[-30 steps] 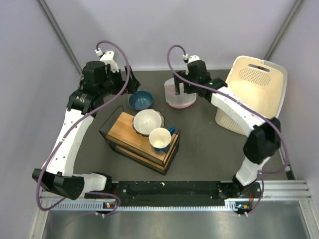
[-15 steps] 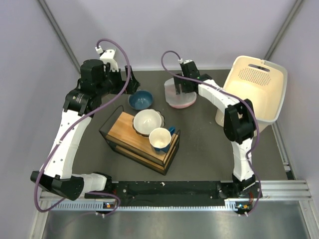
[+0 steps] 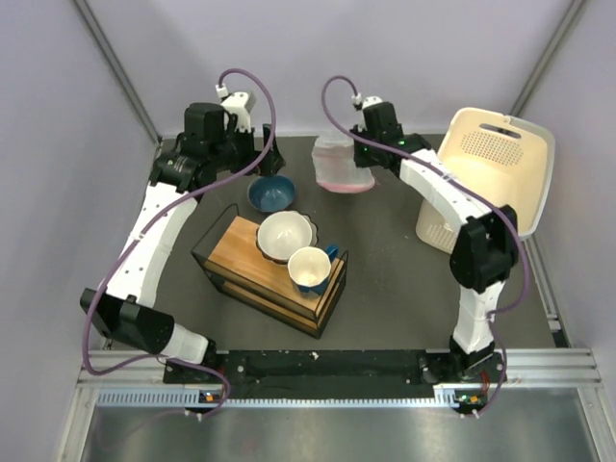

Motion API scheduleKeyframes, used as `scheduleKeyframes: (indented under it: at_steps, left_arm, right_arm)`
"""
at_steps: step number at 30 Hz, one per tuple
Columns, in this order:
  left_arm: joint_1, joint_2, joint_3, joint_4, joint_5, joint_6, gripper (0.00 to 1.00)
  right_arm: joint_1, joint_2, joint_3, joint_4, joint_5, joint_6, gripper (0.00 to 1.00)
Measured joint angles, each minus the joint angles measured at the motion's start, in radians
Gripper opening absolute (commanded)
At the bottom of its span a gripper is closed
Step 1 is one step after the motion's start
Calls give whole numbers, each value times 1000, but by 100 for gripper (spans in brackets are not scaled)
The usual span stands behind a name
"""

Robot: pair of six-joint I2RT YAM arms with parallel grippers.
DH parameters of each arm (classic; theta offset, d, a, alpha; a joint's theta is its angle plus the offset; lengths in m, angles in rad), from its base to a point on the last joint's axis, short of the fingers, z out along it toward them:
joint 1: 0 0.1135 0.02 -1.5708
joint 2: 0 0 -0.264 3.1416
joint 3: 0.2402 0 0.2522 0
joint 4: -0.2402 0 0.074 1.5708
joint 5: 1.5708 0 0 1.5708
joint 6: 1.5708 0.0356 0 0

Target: Unzip the laundry bag and remove the bra

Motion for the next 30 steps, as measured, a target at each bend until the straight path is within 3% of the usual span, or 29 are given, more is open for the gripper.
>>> scheduleKeyframes:
  at_steps: [8,17,18,20,24,28,30]
  left_arm:
    - [-11,16,15,69,113,66,98]
    - [-34,-74,-61,149,218,93,98]
    - [-43,-90,-76,152,213,105,91]
    - [-70,-132,-121,156,191,131,84]
    - [-196,-242,-256,211,2,253,91]
    - [-375,-271,-288,265,-164,402,92]
    - [-406,-266,-288,294,-212,472,92]
  right_arm:
    - [-3,-202,68,-20,-197,60,0]
    - [-70,-213,98,-8,-477,350,0]
    - [-84,-212,84,10,-505,390,0]
    - [-104,-201,65,43,-563,473,0]
    - [-127,-165,44,97,-644,605,0]
    - [-129,-153,10,106,-687,678,0]
    - [-129,-150,3,116,-710,700,0]
